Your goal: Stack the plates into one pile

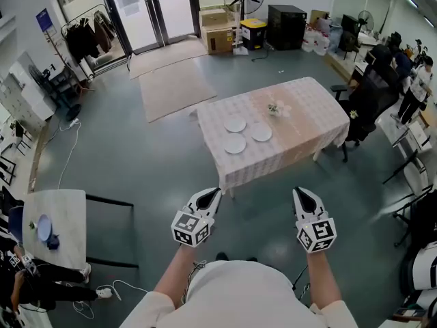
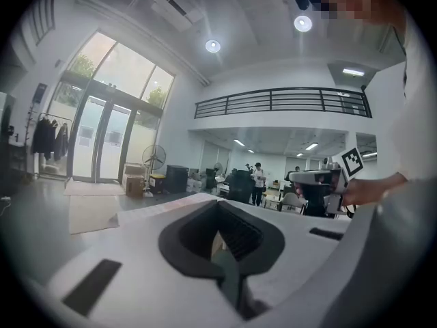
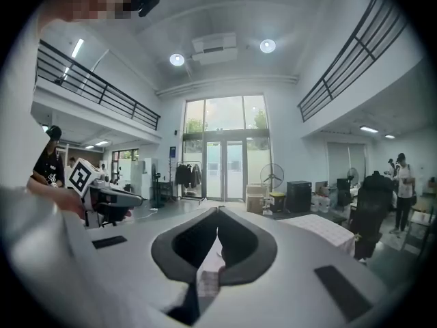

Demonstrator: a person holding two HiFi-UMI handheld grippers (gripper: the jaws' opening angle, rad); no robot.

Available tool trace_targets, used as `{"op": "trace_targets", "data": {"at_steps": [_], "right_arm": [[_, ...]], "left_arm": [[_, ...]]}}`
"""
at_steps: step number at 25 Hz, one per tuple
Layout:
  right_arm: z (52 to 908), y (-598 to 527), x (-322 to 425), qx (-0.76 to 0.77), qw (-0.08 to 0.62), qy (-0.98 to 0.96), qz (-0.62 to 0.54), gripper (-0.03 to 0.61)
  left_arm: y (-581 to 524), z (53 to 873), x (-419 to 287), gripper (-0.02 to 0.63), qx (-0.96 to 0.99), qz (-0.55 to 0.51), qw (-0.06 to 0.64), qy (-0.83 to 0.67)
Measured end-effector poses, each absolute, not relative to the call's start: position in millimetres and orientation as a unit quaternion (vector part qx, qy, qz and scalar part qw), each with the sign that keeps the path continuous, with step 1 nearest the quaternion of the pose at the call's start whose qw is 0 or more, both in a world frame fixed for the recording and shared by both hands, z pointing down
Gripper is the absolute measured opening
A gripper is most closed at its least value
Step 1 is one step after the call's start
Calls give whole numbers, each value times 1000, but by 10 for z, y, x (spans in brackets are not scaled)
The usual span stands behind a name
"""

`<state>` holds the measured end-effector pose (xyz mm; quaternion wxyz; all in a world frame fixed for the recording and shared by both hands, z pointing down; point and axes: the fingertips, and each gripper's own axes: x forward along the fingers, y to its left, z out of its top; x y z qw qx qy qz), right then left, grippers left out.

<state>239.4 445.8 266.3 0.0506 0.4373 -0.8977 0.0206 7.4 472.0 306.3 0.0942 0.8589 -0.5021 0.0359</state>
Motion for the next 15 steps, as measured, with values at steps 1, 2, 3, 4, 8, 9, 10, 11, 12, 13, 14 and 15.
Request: {"op": "trace_targets", "data": {"at_steps": [1,2,3,4,8,9,10,11,12,13,14,15], "right_arm": [[2656,4461,2390,438,48,-897,21,20],[2647,4462,2387,440,45,-897,23,20],[2640,4462,2384,442,41,-896,26,21],[2638,4461,2381,444,39,-895,30,21],[2654,4496,2353,443,32,-895,40,20],[2652,4506,2347,441,33,-896,41,21],[2648,4516,2342,439,35,-897,41,20],[2643,4525,2336,438,37,-897,40,21],[2643,4536,2331,438,41,-897,38,21],[2651,4545,2327,439,44,-897,35,21],[2666,4553,2326,441,46,-896,34,21],[2683,4558,2327,443,47,-895,34,21]], "left_arm": [[4723,3064,74,6,859,36,95,-502],[4728,3064,71,6,859,37,96,-502],[4736,3064,67,7,859,37,96,-501],[4744,3064,61,6,860,37,97,-500],[4779,3063,44,6,863,34,96,-495],[4783,3055,46,6,863,32,96,-494],[4787,3044,52,6,864,30,97,-492],[4791,3032,61,6,866,29,97,-490],[4796,3024,72,6,867,28,97,-488],[4802,3024,81,6,869,29,96,-485],[4808,3032,88,6,870,30,96,-483],[4814,3043,92,6,871,31,96,-481]]}}
